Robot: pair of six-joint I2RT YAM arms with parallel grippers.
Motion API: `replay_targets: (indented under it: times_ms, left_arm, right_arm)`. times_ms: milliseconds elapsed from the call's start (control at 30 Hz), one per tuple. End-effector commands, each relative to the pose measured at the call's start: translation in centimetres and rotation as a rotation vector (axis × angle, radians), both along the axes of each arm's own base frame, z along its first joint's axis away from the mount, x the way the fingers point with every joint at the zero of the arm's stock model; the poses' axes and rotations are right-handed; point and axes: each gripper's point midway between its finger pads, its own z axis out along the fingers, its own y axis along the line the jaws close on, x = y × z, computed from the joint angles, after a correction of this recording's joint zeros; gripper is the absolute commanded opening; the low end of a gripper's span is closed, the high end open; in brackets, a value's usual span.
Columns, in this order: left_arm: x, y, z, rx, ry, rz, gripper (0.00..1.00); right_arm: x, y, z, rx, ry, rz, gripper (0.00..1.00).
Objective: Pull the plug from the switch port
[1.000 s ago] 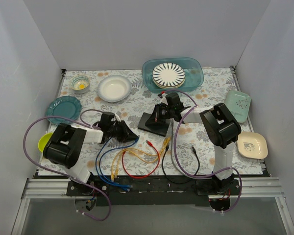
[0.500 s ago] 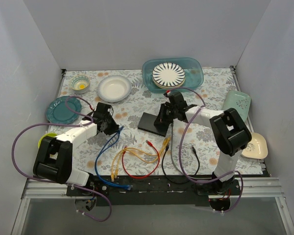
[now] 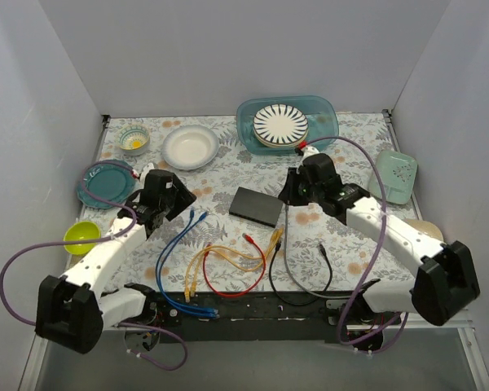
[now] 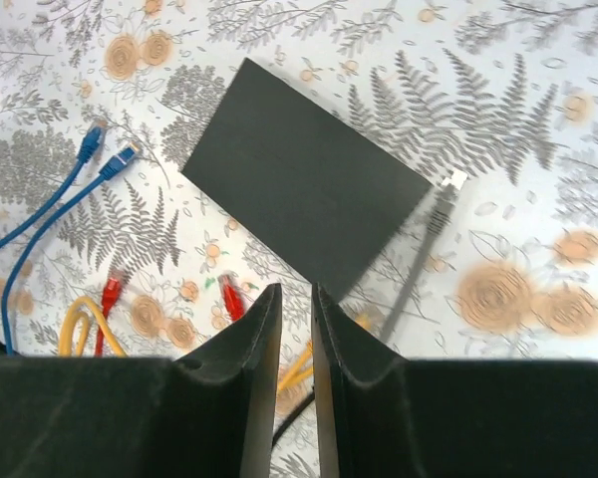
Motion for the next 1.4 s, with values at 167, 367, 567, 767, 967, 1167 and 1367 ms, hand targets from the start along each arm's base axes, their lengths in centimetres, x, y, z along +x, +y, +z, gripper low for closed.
replay_targets:
  times_ms: [167, 367, 567, 767, 967, 1167, 1367]
  left_arm:
    - [-3.0, -21.6, 6.2, -0.255, -0.178, -0.595, 0.49]
    - [-8.2, -30.8, 2.0, -0.254, -0.105, -0.815, 0.49]
    - [-8.4, -34.3, 1.5, -0.327, -0.162, -0.845, 0.47]
    - [-10.2, -32.9, -8.0, -0.108, 0.133, -0.807, 0.43]
    - [-12.6, -28.6, -13.1, 0.117, 0.297, -0.753, 0.38]
    - [-13.6, -18.9, -14.7, 0.388, 0.493, -0.461, 0.32]
    - [-15.0, -7.5, -14.1, 0.475, 0.706, -0.037, 0.24]
  right_arm:
    - [-1.8, -5.6, 0.5, -0.102, -0.048, -0.175, 0.25]
    - [-2.2, -6.6, 3.0, -0.045, -0.068, -0.246, 0.25]
    - [-2.8, -6.6, 8.4, 0.075, -0.156, -0.264, 0.25]
    - [-3.4, -7.9, 8.8, 0.057, -0.179, -0.287, 0.24]
    - [-3.8, -8.2, 8.6, 0.049, -0.184, -0.284, 0.23]
    - [-4.1, -8.3, 8.0, 0.054, -0.182, -0.279, 0.23]
    - [-4.6, -8.2, 6.8, 0.065, -0.168, -0.27, 0.23]
